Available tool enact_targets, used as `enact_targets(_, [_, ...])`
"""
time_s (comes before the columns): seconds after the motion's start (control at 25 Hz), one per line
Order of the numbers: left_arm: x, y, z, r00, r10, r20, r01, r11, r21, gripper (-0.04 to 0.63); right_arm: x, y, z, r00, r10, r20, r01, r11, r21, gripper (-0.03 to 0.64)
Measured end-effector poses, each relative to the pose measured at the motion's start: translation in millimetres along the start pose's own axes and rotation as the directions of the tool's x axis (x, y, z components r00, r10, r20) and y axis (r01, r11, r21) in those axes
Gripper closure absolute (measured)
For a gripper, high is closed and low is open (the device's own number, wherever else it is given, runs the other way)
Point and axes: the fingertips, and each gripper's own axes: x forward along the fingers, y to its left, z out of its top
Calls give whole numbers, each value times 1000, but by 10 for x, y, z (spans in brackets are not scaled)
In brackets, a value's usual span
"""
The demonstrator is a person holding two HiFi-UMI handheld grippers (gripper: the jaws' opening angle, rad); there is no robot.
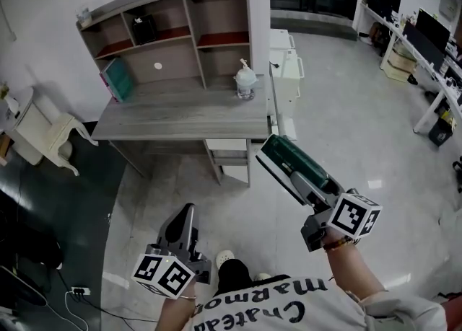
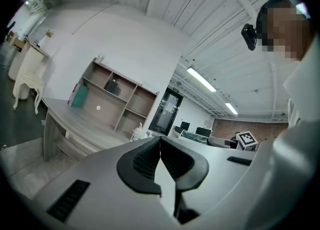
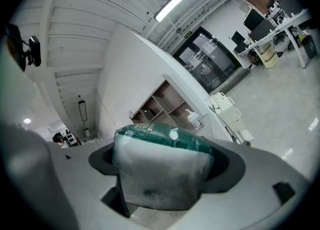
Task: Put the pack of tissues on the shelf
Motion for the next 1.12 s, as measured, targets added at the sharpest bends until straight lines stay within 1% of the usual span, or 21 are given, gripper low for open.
enact_targets(0.2, [320,264,52,1000,-16,-19,16,999,-36,578,281,-46,-60,999,-34,-17,34,999,17,172])
enact_targets(0.28, [495,369,118,999,-35,-36,33,999,-38,578,442,-9,-48,999,-38,-15,39,999,31,172])
enact_targets(0.36, [651,456,233,997,-65,-40,64,998,-27,578,638,61,1,999,-32,0,32,999,32,172])
enact_targets(0.52, [899,683,499,992,-121,-22,120,993,-20,578,1067,188,140,999,-33,30,33,999,22,172])
enact_targets(0.64, [1087,947,731,992,-125,-13,125,992,-5,578,1374,298,223,998,-38,42,37,999,7,170])
enact_targets(0.8, [1333,1241,997,990,-141,6,141,990,-17,577,1717,424,305,997,-41,63,41,999,-5,170])
enact_targets(1.0, [1570,1404,1277,981,-191,18,191,982,15,577,2034,578,382,996,-41,84,43,999,-23,170])
enact_targets(1.12, [1660,1476,1393,976,-216,18,214,975,61,577,2214,659,404,995,-41,86,46,997,-55,170])
